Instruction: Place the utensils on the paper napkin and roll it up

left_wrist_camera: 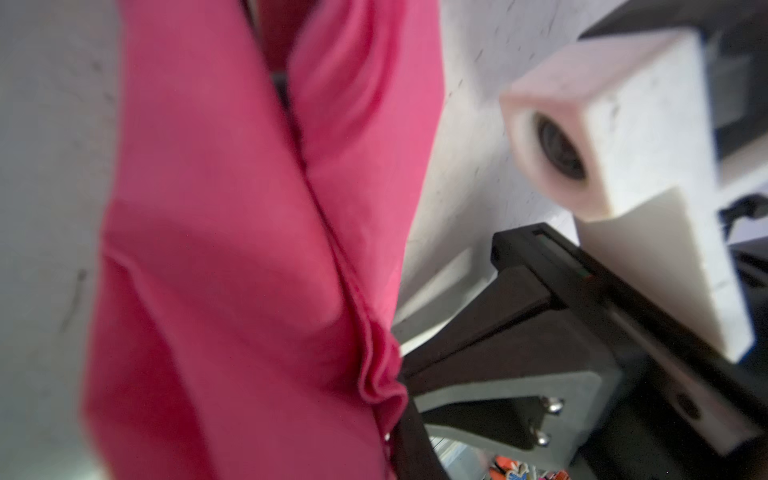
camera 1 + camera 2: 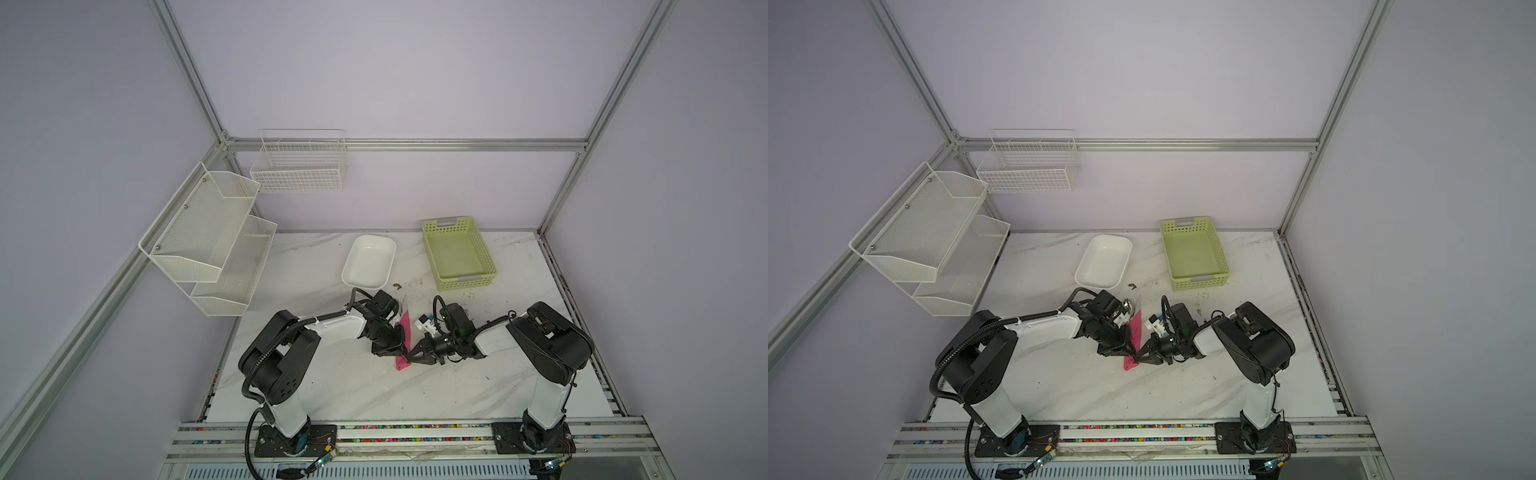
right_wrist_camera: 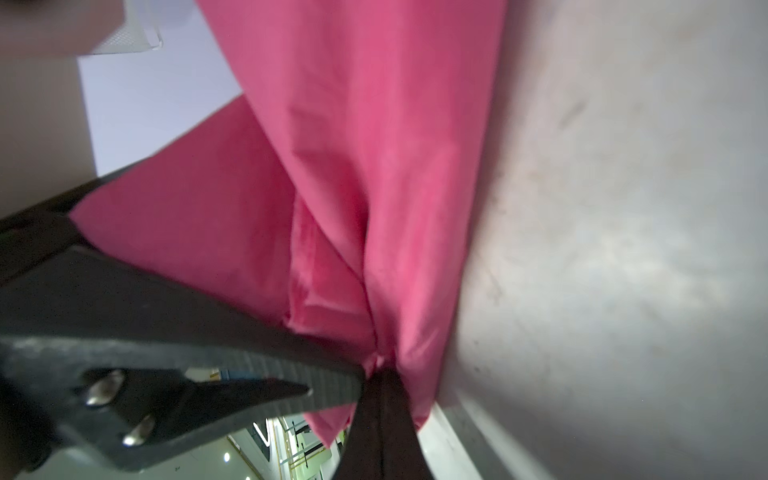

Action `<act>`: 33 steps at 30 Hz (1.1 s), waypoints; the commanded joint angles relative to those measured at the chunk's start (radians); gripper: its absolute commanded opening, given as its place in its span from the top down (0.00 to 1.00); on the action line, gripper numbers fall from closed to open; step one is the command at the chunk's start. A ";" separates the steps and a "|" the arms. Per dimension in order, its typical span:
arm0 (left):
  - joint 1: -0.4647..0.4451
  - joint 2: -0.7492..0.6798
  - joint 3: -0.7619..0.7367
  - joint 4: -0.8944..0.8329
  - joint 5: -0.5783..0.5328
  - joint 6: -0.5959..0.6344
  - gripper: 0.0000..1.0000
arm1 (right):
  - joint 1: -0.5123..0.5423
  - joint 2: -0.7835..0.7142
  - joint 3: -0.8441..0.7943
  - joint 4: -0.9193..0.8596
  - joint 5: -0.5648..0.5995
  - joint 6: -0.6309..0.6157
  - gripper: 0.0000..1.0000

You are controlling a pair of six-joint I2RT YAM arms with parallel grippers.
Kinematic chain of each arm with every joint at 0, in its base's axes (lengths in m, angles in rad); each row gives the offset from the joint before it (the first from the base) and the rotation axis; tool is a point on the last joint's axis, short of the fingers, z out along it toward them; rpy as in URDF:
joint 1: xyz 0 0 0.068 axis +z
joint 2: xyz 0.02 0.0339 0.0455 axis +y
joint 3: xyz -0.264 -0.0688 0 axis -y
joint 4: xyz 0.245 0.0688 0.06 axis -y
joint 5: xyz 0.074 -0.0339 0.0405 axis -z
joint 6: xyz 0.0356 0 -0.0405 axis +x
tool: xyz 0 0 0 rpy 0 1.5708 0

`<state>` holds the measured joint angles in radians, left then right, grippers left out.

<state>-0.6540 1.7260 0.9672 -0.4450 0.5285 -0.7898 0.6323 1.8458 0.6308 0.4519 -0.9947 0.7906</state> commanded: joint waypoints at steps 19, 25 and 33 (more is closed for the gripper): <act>-0.021 0.068 -0.001 0.112 0.090 0.014 0.52 | 0.009 -0.185 -0.015 -0.312 0.226 -0.005 1.00; -0.021 0.083 -0.008 0.109 0.087 0.014 0.51 | 0.009 -0.286 -0.051 -0.316 0.257 0.040 0.97; -0.020 0.086 -0.013 0.106 0.085 0.015 0.51 | 0.002 -0.348 -0.056 -0.365 0.331 0.065 0.87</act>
<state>-0.6621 1.7714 0.9668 -0.3038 0.6495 -0.7910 0.6350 1.5284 0.5774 0.1246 -0.7166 0.8276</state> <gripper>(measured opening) 0.492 0.125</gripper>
